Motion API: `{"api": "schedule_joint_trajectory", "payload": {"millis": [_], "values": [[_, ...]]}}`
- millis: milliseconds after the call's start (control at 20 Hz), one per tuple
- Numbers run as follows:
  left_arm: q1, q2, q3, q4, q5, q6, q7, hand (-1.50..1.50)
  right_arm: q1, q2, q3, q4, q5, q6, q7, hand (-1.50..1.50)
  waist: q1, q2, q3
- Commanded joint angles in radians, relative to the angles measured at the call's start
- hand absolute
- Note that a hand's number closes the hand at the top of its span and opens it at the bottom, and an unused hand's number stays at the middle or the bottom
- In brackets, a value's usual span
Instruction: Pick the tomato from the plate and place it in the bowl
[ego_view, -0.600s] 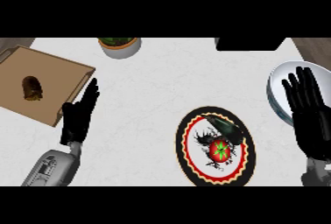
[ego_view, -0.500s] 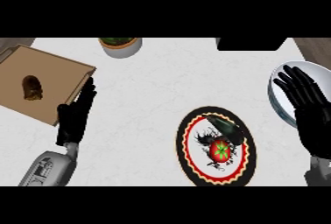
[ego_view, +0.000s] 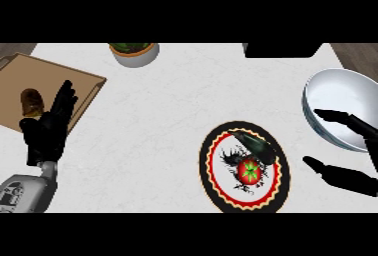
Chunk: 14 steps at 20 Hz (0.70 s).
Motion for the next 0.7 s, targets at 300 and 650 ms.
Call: {"api": "schedule_joint_trajectory", "payload": {"millis": [300, 650], "values": [[0.038, 0.013, 0.062, -0.077, 0.017, -0.038, 0.041, 0.00, 0.432, 0.036, 0.101, -0.217, 0.354, -0.164, -0.099, -1.50, 0.004, 0.010, 0.006], [0.074, -0.005, 0.093, -0.107, 0.009, -0.092, 0.020, 0.00, 0.272, -0.004, 0.005, -0.385, 0.308, 0.031, 0.209, -1.50, 0.016, 0.012, 0.006]]}}
